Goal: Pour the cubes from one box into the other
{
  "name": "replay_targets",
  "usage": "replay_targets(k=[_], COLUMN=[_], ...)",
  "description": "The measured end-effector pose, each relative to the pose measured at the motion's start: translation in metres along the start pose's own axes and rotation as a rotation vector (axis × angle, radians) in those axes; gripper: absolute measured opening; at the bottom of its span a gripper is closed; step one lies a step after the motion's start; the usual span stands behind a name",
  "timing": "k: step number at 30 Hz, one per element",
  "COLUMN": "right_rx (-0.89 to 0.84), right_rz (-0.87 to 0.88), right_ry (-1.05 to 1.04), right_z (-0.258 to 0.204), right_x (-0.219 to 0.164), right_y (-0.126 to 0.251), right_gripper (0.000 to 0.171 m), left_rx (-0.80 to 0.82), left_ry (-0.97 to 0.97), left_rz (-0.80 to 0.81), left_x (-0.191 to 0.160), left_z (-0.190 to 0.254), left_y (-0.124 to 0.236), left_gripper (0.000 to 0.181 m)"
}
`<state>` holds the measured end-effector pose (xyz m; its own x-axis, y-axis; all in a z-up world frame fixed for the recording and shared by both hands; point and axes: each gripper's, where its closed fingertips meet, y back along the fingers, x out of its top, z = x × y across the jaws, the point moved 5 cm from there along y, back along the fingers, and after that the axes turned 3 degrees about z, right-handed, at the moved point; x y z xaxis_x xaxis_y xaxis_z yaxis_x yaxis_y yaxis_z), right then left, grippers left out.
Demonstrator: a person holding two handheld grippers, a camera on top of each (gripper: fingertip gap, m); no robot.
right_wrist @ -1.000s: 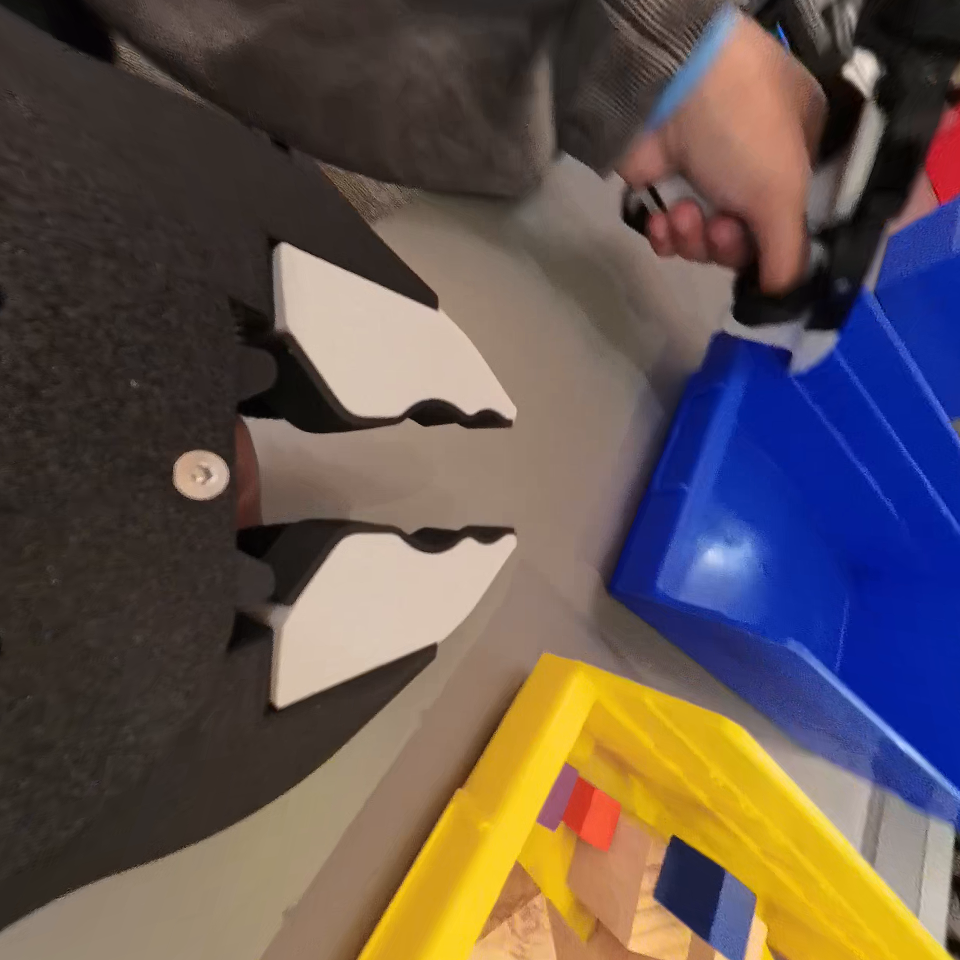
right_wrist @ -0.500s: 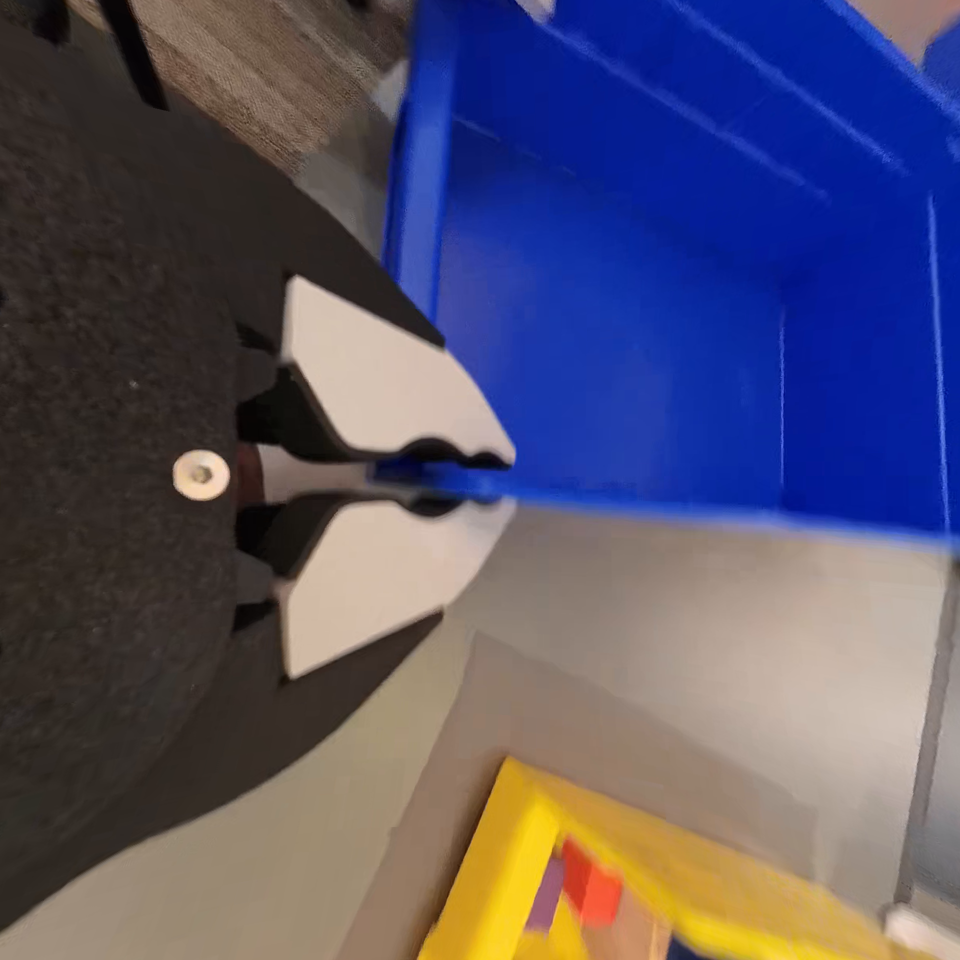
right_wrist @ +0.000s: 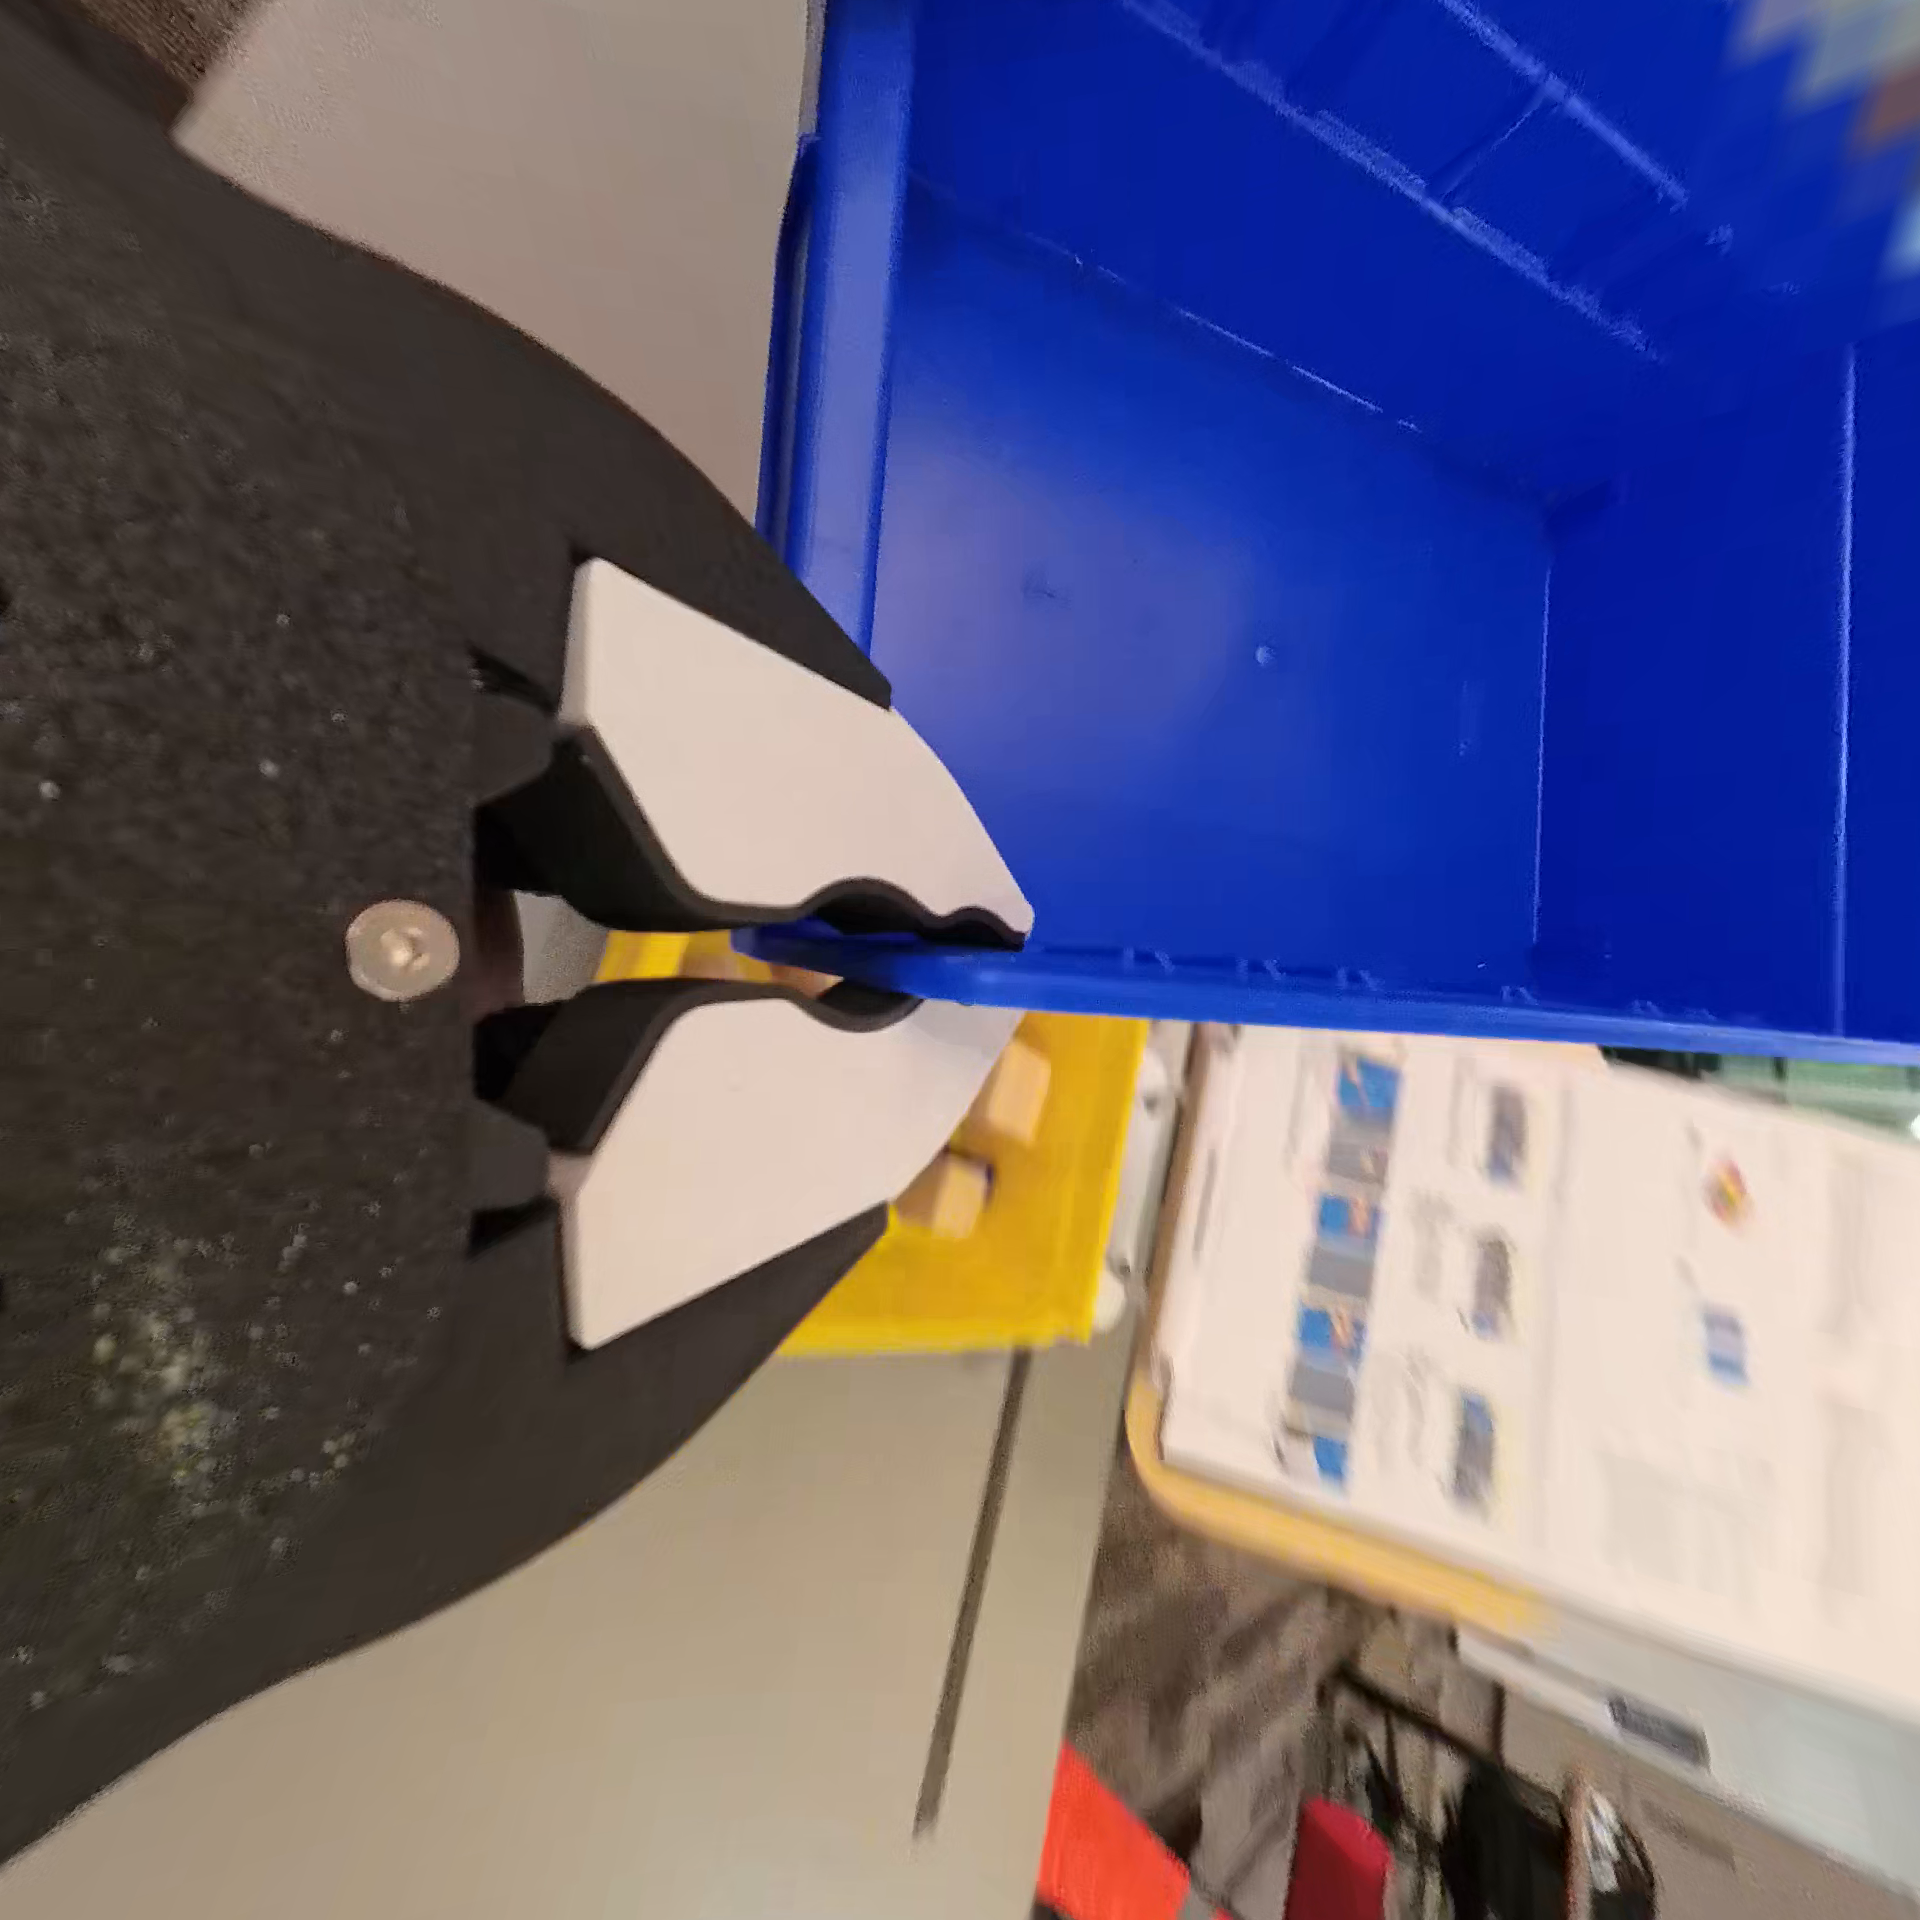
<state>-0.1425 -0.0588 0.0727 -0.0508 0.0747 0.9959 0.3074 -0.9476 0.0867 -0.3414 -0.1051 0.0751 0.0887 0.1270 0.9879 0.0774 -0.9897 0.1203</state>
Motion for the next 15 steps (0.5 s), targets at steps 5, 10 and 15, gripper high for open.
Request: replay_targets(k=[5, 10, 15], right_rx=[-0.227, -0.384, -0.395], right_rz=[0.011, -0.137, -0.344], right_ry=[-0.055, -0.074, -0.162], right_z=[0.163, 0.325, 0.424], right_x=[0.02, -0.038, -0.13], right_y=[0.037, 0.065, 0.077], right_gripper=[0.002, 0.002, 0.002], left_rx=[-0.218, -0.369, -0.447], left_ry=[-0.034, -0.104, -0.118], left_rz=[0.028, -0.067, -0.275], left_x=[0.04, 0.006, -0.065], left_z=[0.161, 0.337, 0.447], left_y=[-0.043, -0.082, -0.103], left_gripper=[0.004, 0.004, 0.004])
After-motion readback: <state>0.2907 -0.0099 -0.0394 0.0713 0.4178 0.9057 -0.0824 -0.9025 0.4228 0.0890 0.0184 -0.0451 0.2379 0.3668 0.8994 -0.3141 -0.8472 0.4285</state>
